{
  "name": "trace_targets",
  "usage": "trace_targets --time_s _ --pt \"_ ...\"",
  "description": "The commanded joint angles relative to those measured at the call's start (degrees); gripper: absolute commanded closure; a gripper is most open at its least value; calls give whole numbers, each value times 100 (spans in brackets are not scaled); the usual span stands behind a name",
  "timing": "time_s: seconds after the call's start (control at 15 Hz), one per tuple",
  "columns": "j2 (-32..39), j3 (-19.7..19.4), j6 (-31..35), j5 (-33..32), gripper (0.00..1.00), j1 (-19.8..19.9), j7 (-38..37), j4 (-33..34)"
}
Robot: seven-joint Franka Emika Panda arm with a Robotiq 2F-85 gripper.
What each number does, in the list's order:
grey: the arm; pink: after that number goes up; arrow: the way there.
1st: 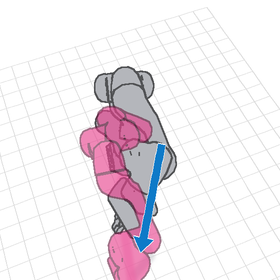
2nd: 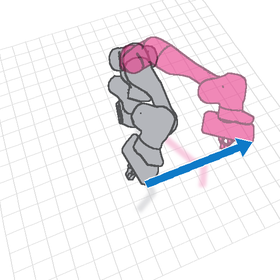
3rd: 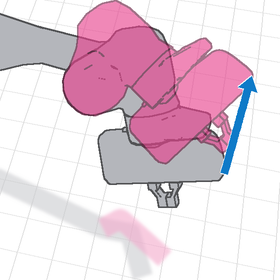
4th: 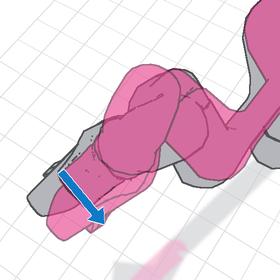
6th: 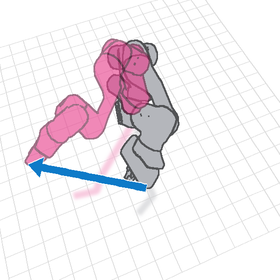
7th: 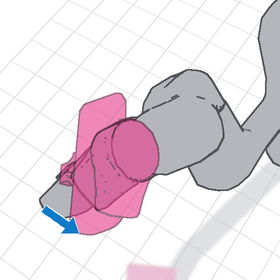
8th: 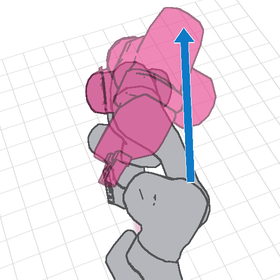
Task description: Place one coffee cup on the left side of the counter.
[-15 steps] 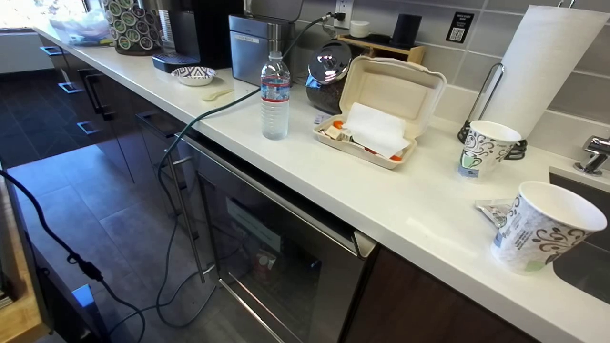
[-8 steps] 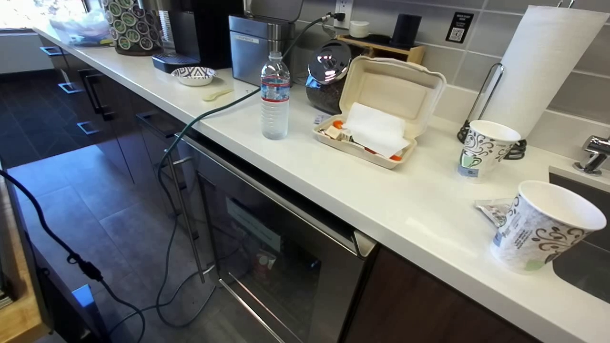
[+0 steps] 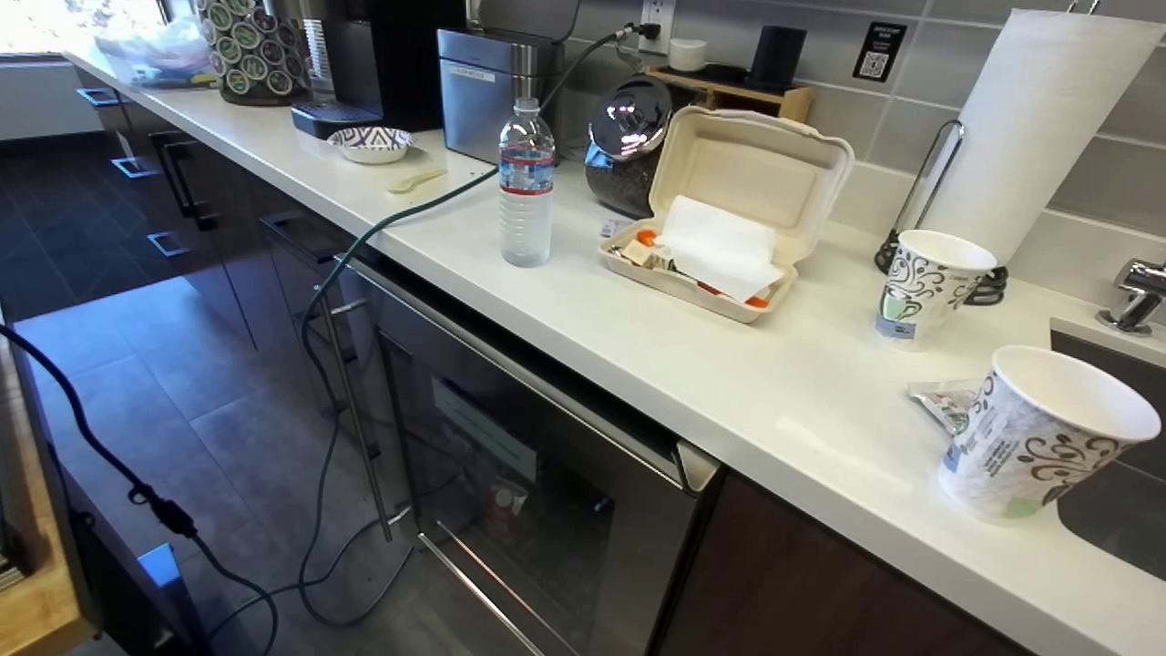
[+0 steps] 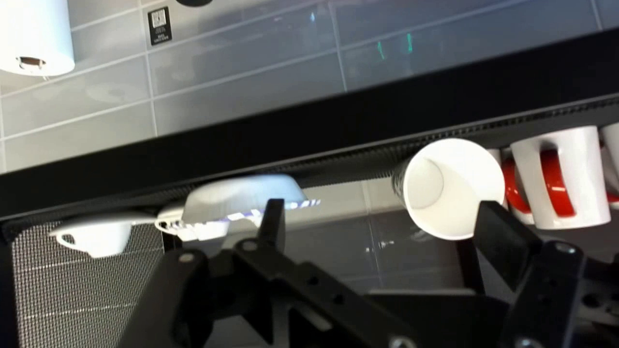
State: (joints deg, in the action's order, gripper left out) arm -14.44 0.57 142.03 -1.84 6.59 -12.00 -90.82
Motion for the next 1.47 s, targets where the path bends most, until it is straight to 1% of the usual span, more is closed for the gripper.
trace_targets --time_s 0.0,0.27,0.47,0.53,0.67,0.93,1.0,1.07,1.27,1.4 --pt "1010 11 -252 -194 0 -51 -105 1439" --pt "1989 -1 -242 -429 0 -238 -93 2564" --pt "2552 -68 -231 -406 0 -408 -5 3217" --pt "2669 6 -151 -523 0 -339 -44 3314" --pt "2919 -51 -91 -671 0 -363 -76 3596" --pt "3250 -115 -35 -890 0 -348 118 3933" --pt "3317 -121 -18 -927 2 -352 161 4002" --pt "3384 -130 15 -980 10 -362 199 4070" --pt "3544 -99 48 -1070 40 -363 415 4236" --pt "3614 -84 40 -1064 57 -364 534 4329"
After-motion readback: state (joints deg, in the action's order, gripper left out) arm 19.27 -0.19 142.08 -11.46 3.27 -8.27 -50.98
